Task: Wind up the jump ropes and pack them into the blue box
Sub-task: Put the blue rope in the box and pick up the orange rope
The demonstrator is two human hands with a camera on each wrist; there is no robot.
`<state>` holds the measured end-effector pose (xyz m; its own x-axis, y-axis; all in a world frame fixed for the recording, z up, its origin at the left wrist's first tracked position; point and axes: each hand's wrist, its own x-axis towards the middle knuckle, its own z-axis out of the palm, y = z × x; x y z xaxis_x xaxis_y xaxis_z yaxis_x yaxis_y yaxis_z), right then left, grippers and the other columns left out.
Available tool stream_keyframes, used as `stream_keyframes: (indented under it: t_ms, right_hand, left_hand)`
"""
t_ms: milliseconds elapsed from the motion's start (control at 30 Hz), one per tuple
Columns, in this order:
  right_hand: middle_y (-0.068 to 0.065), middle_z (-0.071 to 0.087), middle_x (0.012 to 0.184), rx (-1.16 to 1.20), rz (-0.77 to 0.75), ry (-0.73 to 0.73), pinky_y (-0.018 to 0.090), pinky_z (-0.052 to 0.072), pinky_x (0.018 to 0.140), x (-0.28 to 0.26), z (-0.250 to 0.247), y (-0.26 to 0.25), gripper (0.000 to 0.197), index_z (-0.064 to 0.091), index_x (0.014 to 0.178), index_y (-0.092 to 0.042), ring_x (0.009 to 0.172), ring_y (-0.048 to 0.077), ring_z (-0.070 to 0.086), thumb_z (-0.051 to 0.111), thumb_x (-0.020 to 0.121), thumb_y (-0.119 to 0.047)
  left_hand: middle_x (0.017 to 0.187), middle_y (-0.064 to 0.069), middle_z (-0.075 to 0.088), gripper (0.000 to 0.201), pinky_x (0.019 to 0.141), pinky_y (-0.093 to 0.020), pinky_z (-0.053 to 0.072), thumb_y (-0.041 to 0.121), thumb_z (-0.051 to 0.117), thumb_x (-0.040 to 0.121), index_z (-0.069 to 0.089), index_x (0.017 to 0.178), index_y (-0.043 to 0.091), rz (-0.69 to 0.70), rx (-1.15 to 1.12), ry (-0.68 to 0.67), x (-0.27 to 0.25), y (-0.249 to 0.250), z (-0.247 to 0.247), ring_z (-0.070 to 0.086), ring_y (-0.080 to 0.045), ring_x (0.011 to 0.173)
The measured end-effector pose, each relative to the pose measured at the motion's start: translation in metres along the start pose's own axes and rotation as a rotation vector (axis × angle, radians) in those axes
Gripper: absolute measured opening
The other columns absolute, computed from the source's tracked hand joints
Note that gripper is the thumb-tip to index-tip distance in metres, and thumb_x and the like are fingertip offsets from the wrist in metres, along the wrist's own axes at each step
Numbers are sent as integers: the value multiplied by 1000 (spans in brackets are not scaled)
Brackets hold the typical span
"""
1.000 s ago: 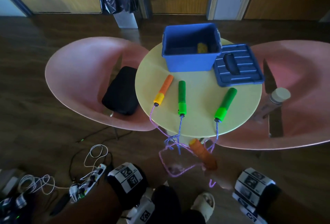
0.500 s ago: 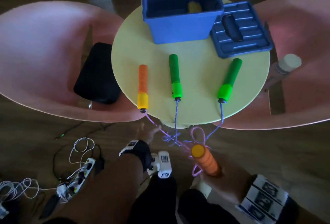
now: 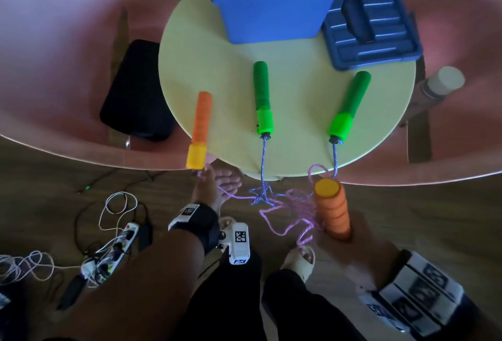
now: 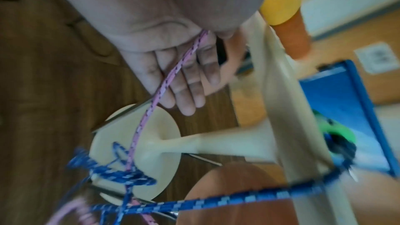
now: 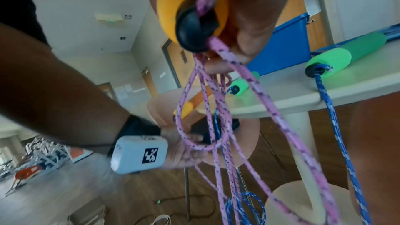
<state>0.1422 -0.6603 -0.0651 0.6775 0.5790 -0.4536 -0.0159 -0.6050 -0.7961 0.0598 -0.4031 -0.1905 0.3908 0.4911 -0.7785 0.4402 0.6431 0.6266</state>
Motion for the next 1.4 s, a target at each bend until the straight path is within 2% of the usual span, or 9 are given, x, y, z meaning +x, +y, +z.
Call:
stream_keyframes:
  t_ms: [67, 200, 400, 567, 700, 933, 1033, 1133, 1400]
  right_hand:
    - [8, 64, 61, 57, 0, 15, 40, 49, 57, -2, -8, -16, 22, 65, 78, -15, 52, 7, 51, 68, 66, -34]
    - [5, 59, 59, 289, -63, 36, 26, 42, 54, -3, -22, -33, 24, 67, 78, -9, 57, 8, 48, 74, 64, -27]
    - [13, 61, 66, 491, -96, -39, 34, 44, 63, 1, -38, -54, 10, 69, 75, -3, 69, 27, 52, 70, 66, -6]
    - [29, 52, 69, 522, -126, -53, 41, 40, 68, -2, -53, -86, 29, 66, 72, -3, 72, 33, 49, 74, 52, -23]
    - [32, 59, 71, 414, -127, -99, 64, 48, 73, -4, -50, -110, 25, 73, 69, -19, 76, 51, 61, 72, 49, -34]
    - [25, 48, 63, 227, -175, -216, 55, 43, 64, 11, -54, -144, 17, 58, 66, -5, 65, 22, 43, 65, 66, -21]
    - [14, 49, 61, 154, -154, -185, 52, 40, 62, 14, -73, -159, 19, 56, 59, -8, 61, 22, 42, 64, 60, -25]
    - [11, 55, 58, 125, -170, -182, 46, 43, 63, 5, -94, -171, 13, 59, 53, -13, 59, 22, 50, 63, 61, -22]
    - [10, 61, 59, 228, -331, 116, 26, 46, 60, -41, -155, -194, 30, 58, 60, 2, 58, 18, 54, 70, 80, -17]
  left_hand:
    - [98, -20, 71, 67, 81, -42, 53, 53, 15, 103, 58, 102, 1, -58, -170, 135, 3, -19, -15, 70, -31, 92]
    - [95, -18, 65, 54, 85, -44, 52, 45, 20, 103, 55, 99, 5, -188, -400, 326, 5, -45, -29, 66, -29, 84]
    - [65, -11, 64, 34, 37, -25, 51, 32, 40, 103, 50, 77, 12, -376, -170, 296, 14, -67, -19, 63, -23, 55]
    - [79, 0, 66, 18, 57, -26, 45, 27, 45, 100, 58, 100, 14, -392, 58, 120, 7, -70, -10, 64, -15, 64]
    - [81, 2, 64, 11, 51, -20, 37, 21, 49, 99, 56, 107, 20, -208, 244, 86, -17, -39, 7, 60, -1, 41]
    - [75, 6, 67, 21, 72, -38, 55, 19, 61, 77, 67, 83, 37, 448, 585, -83, -80, 29, 40, 62, -19, 68]
    - [89, 5, 64, 41, 75, -31, 49, 7, 66, 77, 58, 101, 40, 493, 681, -380, -113, 54, 66, 61, -20, 79]
    - [84, 12, 66, 21, 75, -22, 46, 32, 69, 75, 61, 94, 39, 538, 925, -588, -133, 65, 90, 61, -2, 74]
    - [93, -27, 61, 38, 72, -35, 44, 36, 41, 100, 61, 91, 5, 439, 1324, -253, -134, 59, 109, 60, -38, 92]
